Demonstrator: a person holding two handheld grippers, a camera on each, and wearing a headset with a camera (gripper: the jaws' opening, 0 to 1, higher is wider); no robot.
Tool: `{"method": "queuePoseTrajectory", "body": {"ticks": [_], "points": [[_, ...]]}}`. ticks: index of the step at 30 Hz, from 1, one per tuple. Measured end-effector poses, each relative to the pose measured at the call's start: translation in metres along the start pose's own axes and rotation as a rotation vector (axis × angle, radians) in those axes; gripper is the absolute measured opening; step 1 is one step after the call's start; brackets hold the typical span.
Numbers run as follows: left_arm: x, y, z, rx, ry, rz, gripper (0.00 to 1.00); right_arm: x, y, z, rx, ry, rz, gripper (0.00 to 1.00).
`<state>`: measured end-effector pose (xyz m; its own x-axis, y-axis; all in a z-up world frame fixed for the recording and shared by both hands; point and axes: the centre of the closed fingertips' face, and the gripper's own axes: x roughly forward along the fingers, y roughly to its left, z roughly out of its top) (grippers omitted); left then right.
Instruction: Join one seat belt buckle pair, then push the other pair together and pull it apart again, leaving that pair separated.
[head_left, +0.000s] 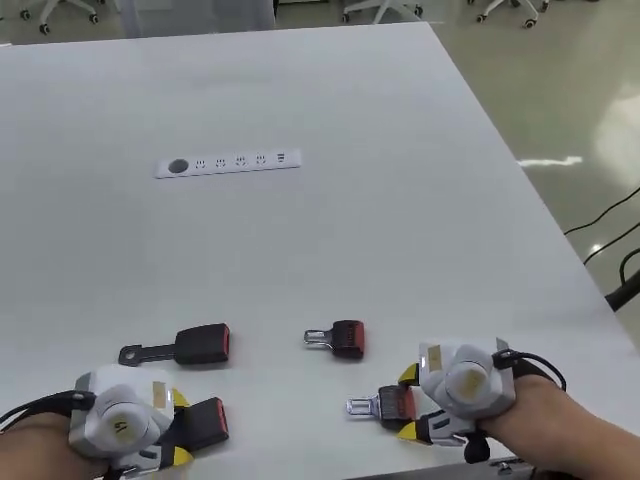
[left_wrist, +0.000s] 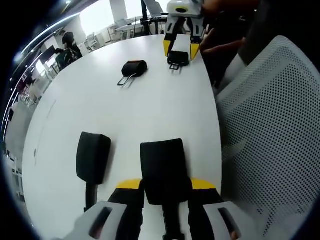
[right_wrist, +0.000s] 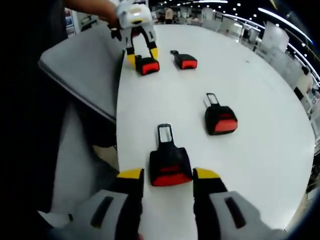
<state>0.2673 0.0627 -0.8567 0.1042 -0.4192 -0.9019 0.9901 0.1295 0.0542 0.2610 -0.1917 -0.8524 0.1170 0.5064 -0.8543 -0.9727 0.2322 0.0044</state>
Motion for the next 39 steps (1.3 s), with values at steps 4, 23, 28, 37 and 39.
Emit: {"method": "queuePoseTrajectory", "body": {"ticks": [4,23,28,37,39], "points": [[0.0002,-0.0012,0.0005,0.015,-0.001,-0.008,0.34,0.0027,-0.0003,-0.0012,-0.009,0.028,0.009,0.34],[0.0037,-0.0022,0.0017,0.052,0.086,-0.077,0.34,0.0049,0.0012,-0.0033,-0.025,0.045,0.061,0.33],[0.0034,-0.0031,0.0015,0.070,0.103,-0.082,0.34,0.0051,0.0008,-0.0033,-0.027,0.045,0.058,0.33],[0.0030,-0.0036,0.0012,0.060,0.115,-0.077,0.34,0.0062,0.0018,-0.0026,-0.031,0.071,0.064,0.33],[0.0032,-0.0036,0.0014,0.046,0.118,-0.073,0.34,0.0061,0.0014,-0.0027,-0.028,0.076,0.055,0.33]]}}
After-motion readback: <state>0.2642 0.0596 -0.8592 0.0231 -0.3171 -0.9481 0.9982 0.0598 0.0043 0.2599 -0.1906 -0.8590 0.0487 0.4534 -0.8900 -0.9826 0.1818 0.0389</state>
